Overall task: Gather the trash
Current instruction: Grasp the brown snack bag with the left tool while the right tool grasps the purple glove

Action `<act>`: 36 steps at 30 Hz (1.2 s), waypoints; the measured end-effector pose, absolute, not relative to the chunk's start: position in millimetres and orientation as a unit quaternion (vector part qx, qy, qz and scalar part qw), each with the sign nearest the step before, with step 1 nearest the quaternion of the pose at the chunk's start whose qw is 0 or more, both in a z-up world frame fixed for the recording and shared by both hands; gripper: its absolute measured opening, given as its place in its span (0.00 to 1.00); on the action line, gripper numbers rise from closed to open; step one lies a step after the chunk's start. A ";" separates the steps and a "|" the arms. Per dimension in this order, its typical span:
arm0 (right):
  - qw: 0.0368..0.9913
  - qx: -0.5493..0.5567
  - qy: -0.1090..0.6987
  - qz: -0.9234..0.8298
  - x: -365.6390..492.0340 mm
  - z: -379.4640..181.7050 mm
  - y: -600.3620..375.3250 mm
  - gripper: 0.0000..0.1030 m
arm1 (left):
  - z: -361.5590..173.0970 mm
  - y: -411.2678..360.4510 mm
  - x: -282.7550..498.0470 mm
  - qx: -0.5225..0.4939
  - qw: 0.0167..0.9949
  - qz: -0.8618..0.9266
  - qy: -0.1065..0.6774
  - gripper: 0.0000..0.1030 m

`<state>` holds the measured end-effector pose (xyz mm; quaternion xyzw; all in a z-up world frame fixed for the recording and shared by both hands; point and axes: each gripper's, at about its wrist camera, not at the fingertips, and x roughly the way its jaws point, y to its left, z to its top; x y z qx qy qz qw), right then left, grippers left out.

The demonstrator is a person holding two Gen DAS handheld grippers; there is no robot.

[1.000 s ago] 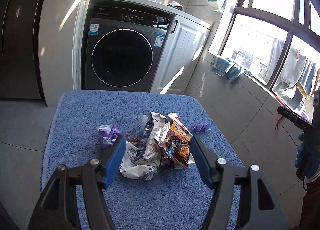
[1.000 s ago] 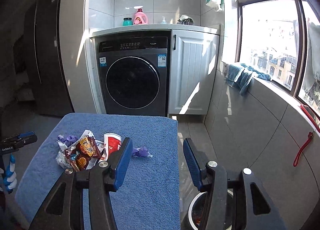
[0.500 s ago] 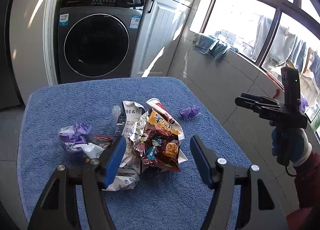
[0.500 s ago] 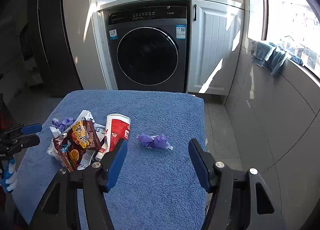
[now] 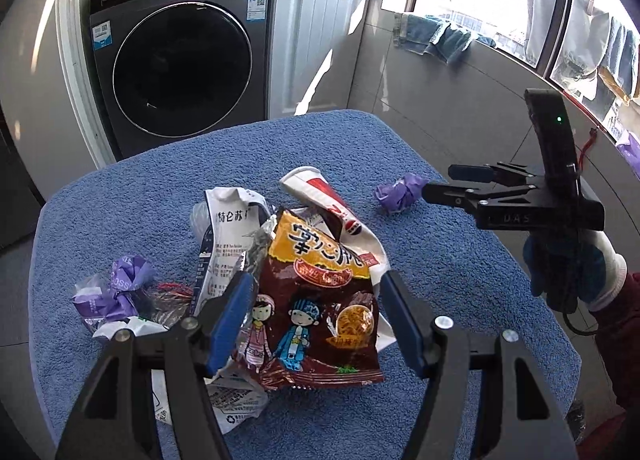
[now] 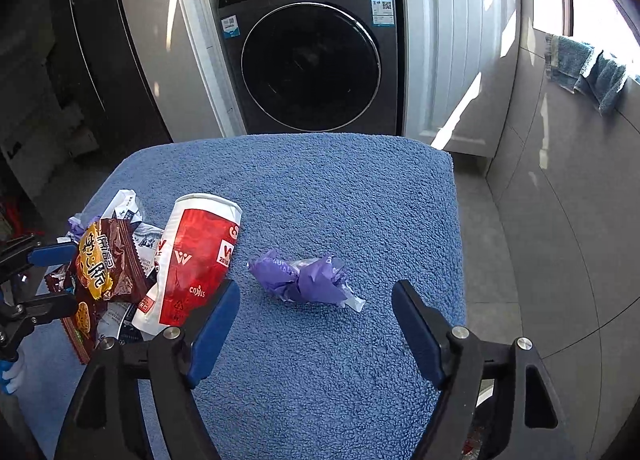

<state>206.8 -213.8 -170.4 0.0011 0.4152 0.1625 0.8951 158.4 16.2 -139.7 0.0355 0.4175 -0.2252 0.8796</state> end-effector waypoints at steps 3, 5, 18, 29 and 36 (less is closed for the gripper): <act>0.892 0.006 0.420 0.167 218.4 -181.2 -212.8 0.75 | -141.5 21.6 163.9 0.027 0.879 -0.213 0.425 0.63; 0.889 0.007 0.423 0.173 225.1 -187.7 -208.9 0.75 | -144.9 24.8 168.2 0.019 0.875 -0.213 0.435 0.63; 0.881 0.011 0.429 0.200 232.3 -210.3 -203.0 0.52 | -161.7 14.7 176.7 -0.001 0.863 -0.206 0.462 0.62; 0.888 0.006 0.406 0.214 202.8 -205.0 -207.3 0.05 | -155.4 2.4 153.2 0.028 0.871 -0.211 0.442 0.17; 0.895 0.006 0.389 0.219 182.8 -183.4 -207.2 0.03 | -136.1 9.1 134.3 0.013 0.882 -0.209 0.421 0.14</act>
